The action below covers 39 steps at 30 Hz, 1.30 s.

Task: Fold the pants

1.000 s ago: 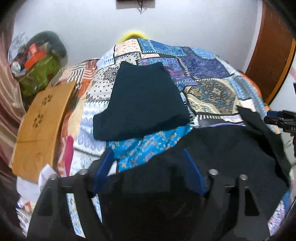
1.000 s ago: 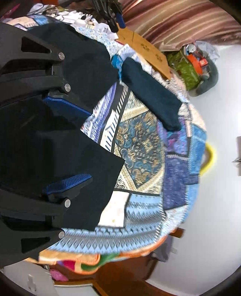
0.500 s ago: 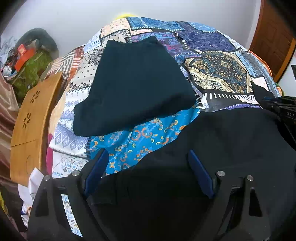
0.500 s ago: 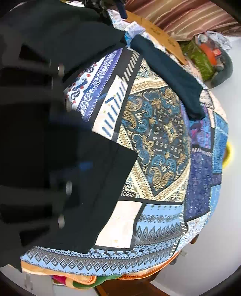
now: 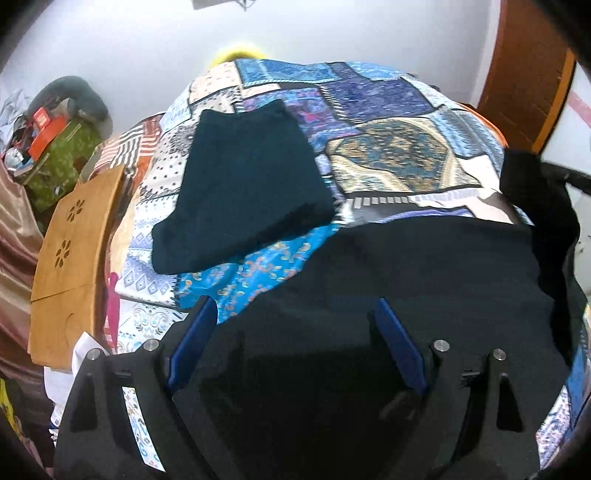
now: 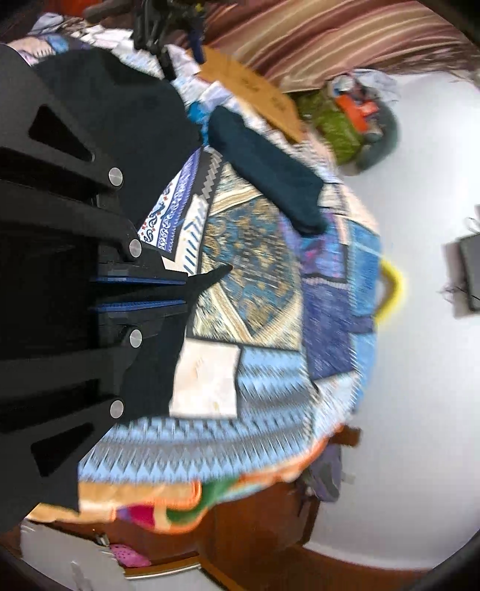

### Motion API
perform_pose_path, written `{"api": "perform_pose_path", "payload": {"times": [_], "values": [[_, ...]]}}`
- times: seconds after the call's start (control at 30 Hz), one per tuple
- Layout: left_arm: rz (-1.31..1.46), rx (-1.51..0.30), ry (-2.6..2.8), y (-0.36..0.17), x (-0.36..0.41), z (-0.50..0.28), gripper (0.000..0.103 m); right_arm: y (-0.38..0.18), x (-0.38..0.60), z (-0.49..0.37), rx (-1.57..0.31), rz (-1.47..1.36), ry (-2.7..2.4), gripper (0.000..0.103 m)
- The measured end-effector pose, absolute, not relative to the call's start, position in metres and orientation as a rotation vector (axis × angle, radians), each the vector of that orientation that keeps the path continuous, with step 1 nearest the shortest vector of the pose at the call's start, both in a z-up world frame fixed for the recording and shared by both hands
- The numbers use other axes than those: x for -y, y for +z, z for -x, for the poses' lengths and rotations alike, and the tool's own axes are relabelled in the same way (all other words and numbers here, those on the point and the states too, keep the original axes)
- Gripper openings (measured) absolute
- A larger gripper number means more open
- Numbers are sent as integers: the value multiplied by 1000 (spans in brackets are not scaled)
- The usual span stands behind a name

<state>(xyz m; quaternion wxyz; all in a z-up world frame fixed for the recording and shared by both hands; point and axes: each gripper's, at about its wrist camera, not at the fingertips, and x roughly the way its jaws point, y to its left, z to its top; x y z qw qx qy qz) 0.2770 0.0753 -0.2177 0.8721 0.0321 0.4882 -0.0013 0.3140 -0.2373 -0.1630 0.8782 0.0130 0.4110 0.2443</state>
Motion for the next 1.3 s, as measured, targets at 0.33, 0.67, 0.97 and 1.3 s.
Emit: {"api": "perform_pose_path", "payload": {"times": [0.33, 0.67, 0.97, 1.3], "values": [[-42, -1056, -82, -216, -25, -260, 88, -150, 328, -247, -788, -78, 367, 7], [-29, -1120, -106, -246, -3, -244, 93, -244, 386, -201, -976, -174, 201, 7], [62, -1104, -104, -233, -32, -236, 96, -199, 386, -190, -914, -82, 115, 44], [83, -1031, 162, -217, -158, -229, 96, -136, 267, -235, -748, 83, 424, 57]]}}
